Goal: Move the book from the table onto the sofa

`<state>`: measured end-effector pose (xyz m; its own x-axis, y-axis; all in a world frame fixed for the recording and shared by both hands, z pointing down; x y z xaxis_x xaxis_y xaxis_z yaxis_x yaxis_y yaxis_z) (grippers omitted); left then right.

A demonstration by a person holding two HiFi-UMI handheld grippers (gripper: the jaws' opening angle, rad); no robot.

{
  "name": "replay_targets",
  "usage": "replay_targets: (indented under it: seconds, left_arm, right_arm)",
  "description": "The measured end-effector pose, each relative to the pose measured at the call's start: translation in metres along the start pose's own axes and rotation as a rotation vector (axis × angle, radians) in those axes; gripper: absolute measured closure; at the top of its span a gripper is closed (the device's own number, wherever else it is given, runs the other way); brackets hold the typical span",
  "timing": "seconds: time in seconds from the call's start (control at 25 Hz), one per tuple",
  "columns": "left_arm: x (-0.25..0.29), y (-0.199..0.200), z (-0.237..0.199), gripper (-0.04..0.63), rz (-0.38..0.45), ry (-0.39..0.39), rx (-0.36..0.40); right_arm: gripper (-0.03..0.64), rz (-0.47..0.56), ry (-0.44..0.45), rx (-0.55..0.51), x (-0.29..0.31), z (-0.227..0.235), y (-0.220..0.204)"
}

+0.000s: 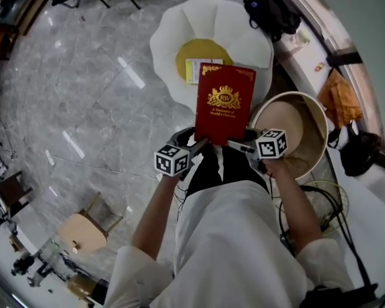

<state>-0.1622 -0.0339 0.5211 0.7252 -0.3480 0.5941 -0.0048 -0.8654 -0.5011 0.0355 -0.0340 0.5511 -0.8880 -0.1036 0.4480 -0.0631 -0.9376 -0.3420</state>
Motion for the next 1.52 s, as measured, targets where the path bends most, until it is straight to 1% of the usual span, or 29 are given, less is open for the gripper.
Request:
replay_targets:
  seconds: [0.08,0.16,0.32,0.6,0.72,0.88,1.04,1.16,1.4,1.52]
  left_arm:
    - [0.012,-0.002,-0.008,0.345,0.005,0.007,-0.015]
    - [0.026,-0.003,-0.018,0.345,0.004,0.011,-0.015]
    - [0.058,-0.002,-0.044,0.345,0.012,0.008,-0.009]
    - [0.116,-0.013,-0.091,0.345,0.01,0.02,-0.044]
    - [0.14,-0.02,-0.118,0.345,0.007,0.029,-0.063]
    - [0.173,-0.038,-0.154,0.345,0.002,0.039,-0.096]
    - [0.206,-0.06,-0.183,0.345,-0.023,0.048,-0.138]
    - [0.227,-0.071,-0.21,0.347,-0.038,0.054,-0.153]
    - [0.269,-0.09,-0.252,0.348,-0.074,0.066,-0.172]
    - [0.29,-0.105,-0.275,0.35,-0.092,0.066,-0.206]
  right_arm:
    - [0.295,-0.009,0.012,0.013,0.004,0.015,0.001]
    - [0.295,-0.022,0.016,0.021,0.01,0.033,0.003]
    - [0.295,-0.046,0.001,-0.002,0.022,0.07,0.014]
    - [0.295,-0.091,-0.008,0.003,0.047,0.139,0.021]
    - [0.295,-0.108,-0.014,0.012,0.065,0.171,0.023]
    - [0.295,-0.121,-0.022,0.029,0.09,0.214,0.017]
    - [0.295,-0.143,-0.017,0.062,0.108,0.258,0.005]
    - [0.295,-0.151,-0.017,0.085,0.127,0.288,0.0]
    - [0.295,-0.172,-0.046,0.103,0.155,0.34,-0.008]
    - [0.295,-0.179,-0.066,0.109,0.17,0.366,-0.014]
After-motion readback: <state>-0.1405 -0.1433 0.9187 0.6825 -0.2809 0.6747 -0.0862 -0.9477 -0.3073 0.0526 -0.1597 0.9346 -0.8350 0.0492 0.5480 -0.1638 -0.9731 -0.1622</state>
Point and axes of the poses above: the fingertips, and each gripper's own axes: x forward along the fingers, z to its right, y out of its top, the point moved 6 cm from there along -x, backward along the fingers, and after that the axes turned 2 degrees about -x, right-handed, at the moved point
